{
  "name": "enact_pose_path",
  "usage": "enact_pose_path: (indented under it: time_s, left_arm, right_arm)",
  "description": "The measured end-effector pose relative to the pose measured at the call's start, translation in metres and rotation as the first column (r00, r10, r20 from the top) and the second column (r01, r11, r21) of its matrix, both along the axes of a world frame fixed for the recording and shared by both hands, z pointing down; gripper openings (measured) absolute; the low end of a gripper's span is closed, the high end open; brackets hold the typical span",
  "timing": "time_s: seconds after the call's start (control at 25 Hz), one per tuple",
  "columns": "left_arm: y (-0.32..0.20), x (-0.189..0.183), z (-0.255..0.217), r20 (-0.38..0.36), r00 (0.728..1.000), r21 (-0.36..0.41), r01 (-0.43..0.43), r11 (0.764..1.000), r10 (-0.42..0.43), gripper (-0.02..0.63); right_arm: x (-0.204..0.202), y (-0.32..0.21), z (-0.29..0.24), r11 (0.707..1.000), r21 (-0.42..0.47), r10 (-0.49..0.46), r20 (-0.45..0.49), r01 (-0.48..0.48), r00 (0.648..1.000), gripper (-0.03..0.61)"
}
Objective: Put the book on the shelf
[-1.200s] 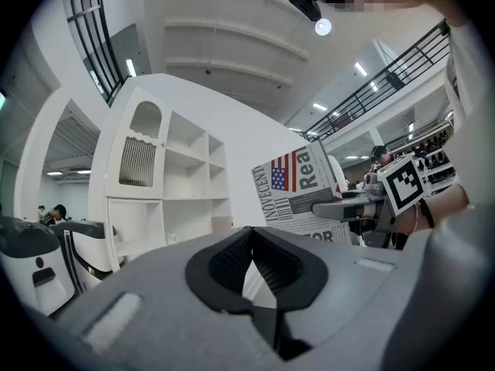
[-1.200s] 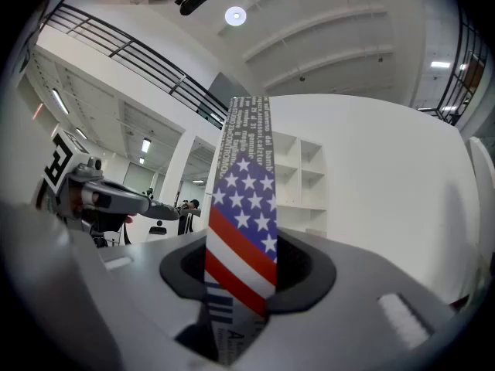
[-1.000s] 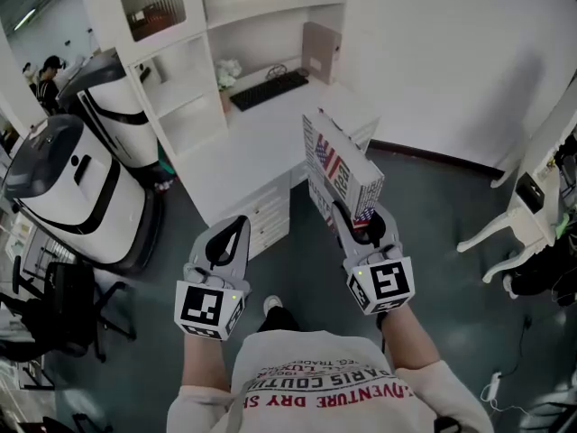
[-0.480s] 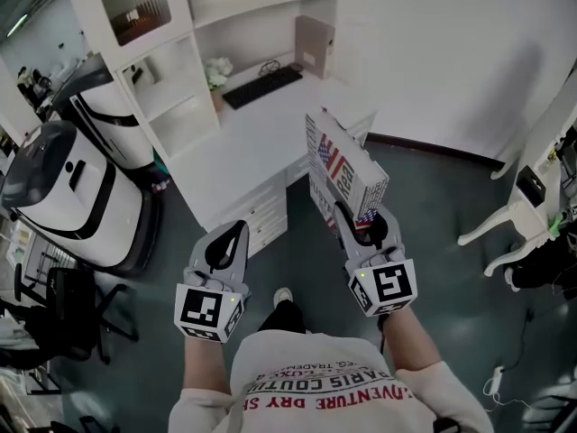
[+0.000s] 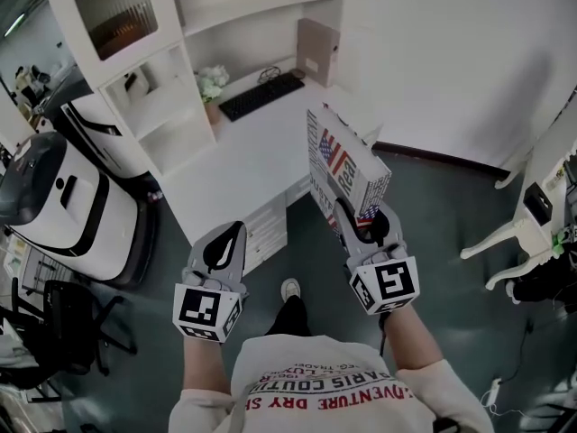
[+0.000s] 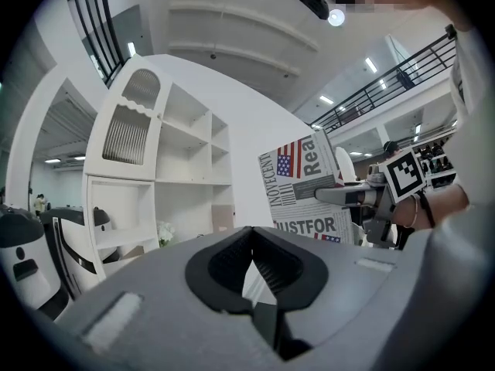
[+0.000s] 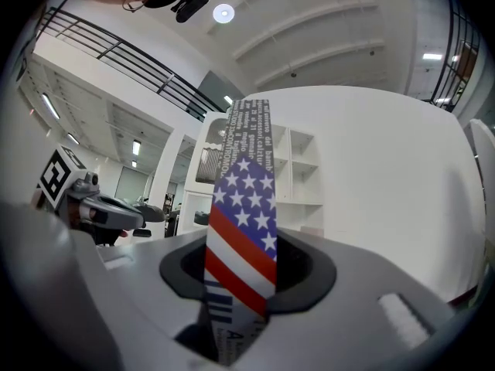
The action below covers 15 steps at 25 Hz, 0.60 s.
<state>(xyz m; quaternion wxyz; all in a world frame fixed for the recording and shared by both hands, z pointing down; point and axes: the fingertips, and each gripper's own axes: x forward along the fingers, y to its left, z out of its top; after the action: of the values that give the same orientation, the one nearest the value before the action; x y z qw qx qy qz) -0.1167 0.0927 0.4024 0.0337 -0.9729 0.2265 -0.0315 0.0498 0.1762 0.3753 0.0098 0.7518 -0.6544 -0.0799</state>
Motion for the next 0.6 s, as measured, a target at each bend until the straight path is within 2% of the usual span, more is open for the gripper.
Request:
enact_pose_path:
  time_s: [0.32, 0.6]
  left_arm:
    - [-0.117, 0.069, -0.02, -0.004, 1.0, 0.033, 0.002, 0.999, -0.002, 0.006]
    - [-0.215, 0.106, -0.039, -0.013, 0.999, 0.044, 0.04, 0.998, -0.039, 0.006]
  right_arm:
    - [0.068, -0.124, -0.02, 1.0, -0.013, -0.013, -0.026, 0.013, 1.0, 0.152]
    - [0.108, -0.236, -0.047, 0.998, 0.018, -0.06, -0.046, 0.061, 0.997, 0.152]
